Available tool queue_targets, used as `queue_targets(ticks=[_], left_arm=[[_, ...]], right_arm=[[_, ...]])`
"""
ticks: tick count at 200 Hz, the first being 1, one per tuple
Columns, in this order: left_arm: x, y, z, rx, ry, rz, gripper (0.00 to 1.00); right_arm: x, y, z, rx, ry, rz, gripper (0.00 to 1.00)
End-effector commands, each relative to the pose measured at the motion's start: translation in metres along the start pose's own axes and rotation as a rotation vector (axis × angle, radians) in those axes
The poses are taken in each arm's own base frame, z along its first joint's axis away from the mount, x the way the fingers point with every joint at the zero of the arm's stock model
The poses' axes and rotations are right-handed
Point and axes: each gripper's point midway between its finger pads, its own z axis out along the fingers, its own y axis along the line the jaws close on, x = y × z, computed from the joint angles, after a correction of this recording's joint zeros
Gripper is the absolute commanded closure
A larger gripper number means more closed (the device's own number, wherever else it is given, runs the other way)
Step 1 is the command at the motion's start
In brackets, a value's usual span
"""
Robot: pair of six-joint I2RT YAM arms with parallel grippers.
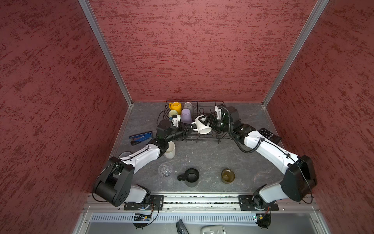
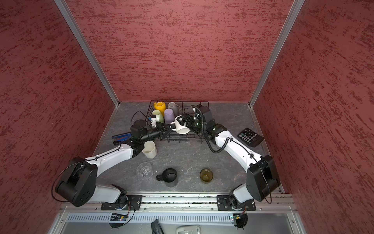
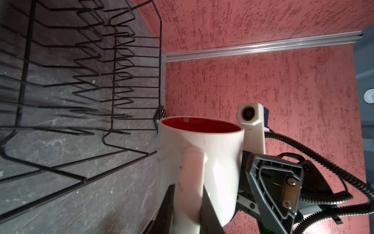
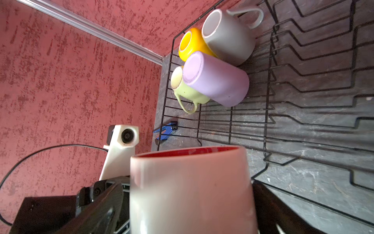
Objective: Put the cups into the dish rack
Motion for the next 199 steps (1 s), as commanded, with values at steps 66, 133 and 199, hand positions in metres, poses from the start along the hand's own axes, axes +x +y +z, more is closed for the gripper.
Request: queue_targets(ticks=[66, 133, 199], left_arm=[[-0.014, -0.046, 0.006, 0.217, -0.153, 0.069, 1.00], [-0.004, -0.057, 0.011, 0.262, -0.159, 0.092, 1.00], [0.012, -0.066, 0.019, 0.344, -0.209, 0.118, 1.00]], right_arm=[[-0.016, -0.002, -0.026, -0.035, -0.157, 0.167, 0.01], [-0.010, -0.010, -0.025, -0.084, -0.162, 0.239, 0.01], [-0.014, -0.015, -0.030, -0.140, -0.229, 0.327, 0.02]])
